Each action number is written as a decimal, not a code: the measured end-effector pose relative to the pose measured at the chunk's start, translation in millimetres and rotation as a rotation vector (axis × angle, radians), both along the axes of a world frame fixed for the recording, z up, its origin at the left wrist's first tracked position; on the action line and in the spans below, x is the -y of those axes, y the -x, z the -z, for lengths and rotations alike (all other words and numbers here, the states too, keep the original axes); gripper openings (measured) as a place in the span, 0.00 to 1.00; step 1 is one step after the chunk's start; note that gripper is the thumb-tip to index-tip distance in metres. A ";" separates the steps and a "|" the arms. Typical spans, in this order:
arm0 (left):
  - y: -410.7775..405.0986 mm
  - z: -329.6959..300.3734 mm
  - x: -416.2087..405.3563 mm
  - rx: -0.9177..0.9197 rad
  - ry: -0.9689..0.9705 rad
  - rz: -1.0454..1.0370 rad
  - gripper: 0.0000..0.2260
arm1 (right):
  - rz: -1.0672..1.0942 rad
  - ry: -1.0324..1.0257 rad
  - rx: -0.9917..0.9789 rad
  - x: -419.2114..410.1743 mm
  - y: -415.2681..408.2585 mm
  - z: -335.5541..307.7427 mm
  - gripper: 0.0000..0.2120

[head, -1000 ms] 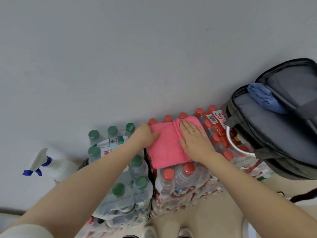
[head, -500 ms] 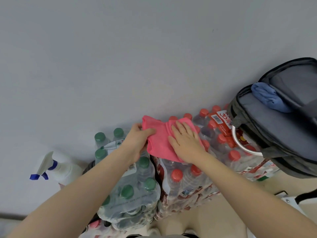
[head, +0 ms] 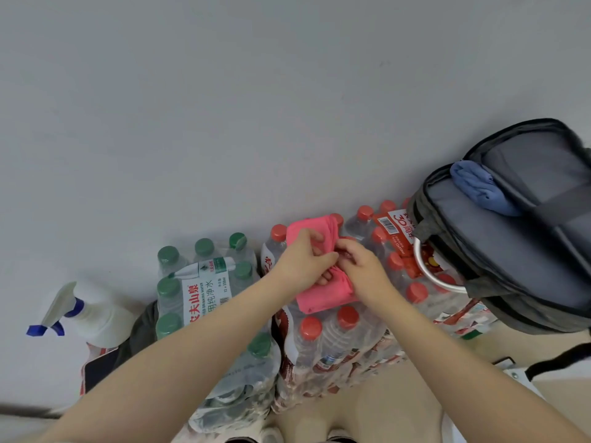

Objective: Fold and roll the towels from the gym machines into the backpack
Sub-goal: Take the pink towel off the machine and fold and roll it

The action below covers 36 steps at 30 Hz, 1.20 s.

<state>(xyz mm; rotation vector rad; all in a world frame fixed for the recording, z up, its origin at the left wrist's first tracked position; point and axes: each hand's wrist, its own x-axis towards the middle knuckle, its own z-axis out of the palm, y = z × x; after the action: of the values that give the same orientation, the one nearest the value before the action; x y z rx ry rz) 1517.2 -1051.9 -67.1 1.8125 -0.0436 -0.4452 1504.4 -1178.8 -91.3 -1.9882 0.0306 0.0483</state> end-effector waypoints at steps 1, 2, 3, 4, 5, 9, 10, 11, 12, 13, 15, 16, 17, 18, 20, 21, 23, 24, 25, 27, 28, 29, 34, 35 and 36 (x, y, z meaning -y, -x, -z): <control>-1.4 3.7 3.0 0.026 -0.073 0.038 0.10 | 0.072 -0.170 -0.058 5.7 1.1 -2.4 0.13; -2.6 6.2 4.2 0.045 -0.125 0.066 0.10 | 0.106 -0.263 -0.092 10.5 2.4 -4.6 0.14; -3.1 7.3 3.4 0.071 -0.162 0.096 0.11 | 0.101 -0.264 -0.097 14.2 4.2 -6.3 0.12; -3.6 8.1 1.6 0.128 -0.211 0.138 0.13 | 0.066 -0.203 -0.071 17.4 6.0 -7.4 0.09; -3.7 7.4 -0.9 0.234 -0.294 0.197 0.13 | 0.006 -0.091 -0.040 19.5 8.2 -8.3 0.08; -7.4 13.6 -13.2 0.577 -0.779 0.483 0.28 | -0.230 0.328 -0.002 16.9 8.9 2.0 0.26; -9.5 16.5 -16.4 0.591 -0.814 0.543 0.35 | -0.243 0.360 0.005 15.5 8.4 3.7 0.27; -12.0 19.2 -19.7 0.588 -0.819 0.584 0.41 | -0.251 0.382 0.009 15.5 7.5 5.5 0.28; -14.6 22.3 -22.7 0.577 -0.825 0.610 0.44 | -0.266 0.423 0.011 16.6 7.1 6.7 0.29; -16.4 24.9 -24.9 0.574 -0.844 0.627 0.47 | -0.292 0.501 0.008 18.6 6.9 8.4 0.29; -20.3 29.0 -25.7 0.566 -0.883 0.643 0.51 | -0.340 0.708 0.014 24.4 8.2 12.0 0.30; -22.5 30.2 -24.6 0.549 -0.883 0.635 0.53 | -0.351 0.776 0.001 27.7 9.5 13.2 0.30; -25.3 31.1 -23.7 0.524 -0.869 0.622 0.55 | -0.347 0.808 -0.028 30.3 11.1 13.6 0.30; -29.0 31.7 -23.1 0.499 -0.847 0.612 0.57 | -0.333 0.816 -0.051 31.8 12.0 13.3 0.30; -37.1 31.3 -26.1 0.468 -0.799 0.635 0.62 | -0.258 0.794 -0.031 32.0 14.2 11.4 0.30; -39.8 30.3 -30.0 0.466 -0.772 0.666 0.64 | -0.221 0.779 0.041 30.5 17.1 8.9 0.30; -41.7 29.1 -40.2 0.541 -0.725 0.731 0.60 | -0.255 0.790 0.331 25.9 22.0 0.9 0.19; -41.1 30.0 -44.7 0.620 -0.708 0.752 0.57 | -0.330 0.811 0.437 25.6 23.8 -1.2 0.14; -39.3 30.9 -48.4 0.696 -0.692 0.765 0.53 | -0.392 0.848 0.507 26.3 25.8 -3.1 0.12; -35.8 32.4 -52.2 0.755 -0.678 0.792 0.49 | -0.492 0.868 0.427 28.6 28.0 -10.3 0.17; -34.8 34.0 -52.6 0.742 -0.676 0.810 0.49 | -0.511 0.857 0.372 31.6 28.1 -12.1 0.20; -33.7 35.0 -52.9 0.715 -0.672 0.827 0.49 | -0.522 0.858 0.339 35.5 28.1 -10.0 0.23; -33.8 33.5 -54.1 0.616 -0.624 0.851 0.53 | -0.538 0.811 0.285 36.6 25.5 -3.5 0.24; -32.8 31.7 -53.9 0.604 -0.602 0.850 0.54 | -0.512 0.781 0.281 34.6 24.5 -3.6 0.23; -31.9 29.0 -54.0 0.588 -0.577 0.847 0.54 | -0.475 0.728 0.266 33.4 22.6 -3.3 0.21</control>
<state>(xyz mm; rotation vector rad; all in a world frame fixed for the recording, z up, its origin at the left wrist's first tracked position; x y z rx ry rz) 1549.1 -997.9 -96.1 2.3916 -1.2293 -0.5188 1481.7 -1212.2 -88.0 -2.6678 -0.6839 0.0867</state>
